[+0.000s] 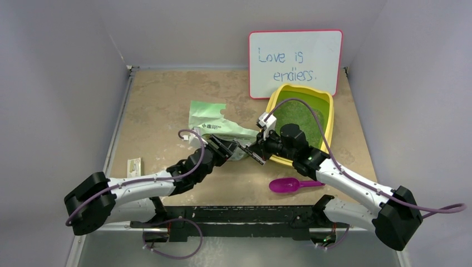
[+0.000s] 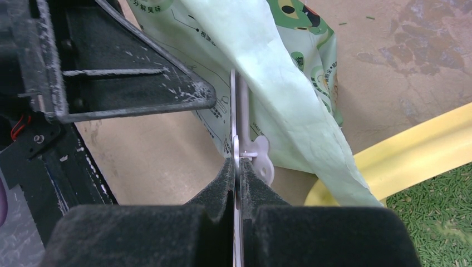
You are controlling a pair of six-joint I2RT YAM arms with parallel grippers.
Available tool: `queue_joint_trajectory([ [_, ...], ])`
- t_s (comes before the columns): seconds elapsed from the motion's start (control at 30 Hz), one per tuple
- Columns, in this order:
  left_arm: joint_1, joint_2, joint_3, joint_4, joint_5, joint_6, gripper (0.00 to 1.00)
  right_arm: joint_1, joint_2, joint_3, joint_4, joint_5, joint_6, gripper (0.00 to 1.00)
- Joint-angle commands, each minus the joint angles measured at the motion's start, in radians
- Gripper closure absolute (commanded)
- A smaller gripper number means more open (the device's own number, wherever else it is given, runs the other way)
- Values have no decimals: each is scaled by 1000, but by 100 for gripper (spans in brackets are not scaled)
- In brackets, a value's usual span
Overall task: Fill the litter box with clean litter
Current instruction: Pick up the clamp at the center of the board.
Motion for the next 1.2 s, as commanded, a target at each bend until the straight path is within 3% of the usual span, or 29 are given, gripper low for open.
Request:
queue_joint_trajectory([
  [0.0, -7, 42, 43, 101, -32, -43, 40, -7, -15, 40, 58, 16, -3, 100],
  [0.47, -7, 154, 78, 221, -60, -57, 50, -8, -42, 16, 102, -24, 33, 100],
  [1.17, -7, 165, 84, 235, -61, -51, 88, -8, -19, 10, 102, -67, 35, 99],
])
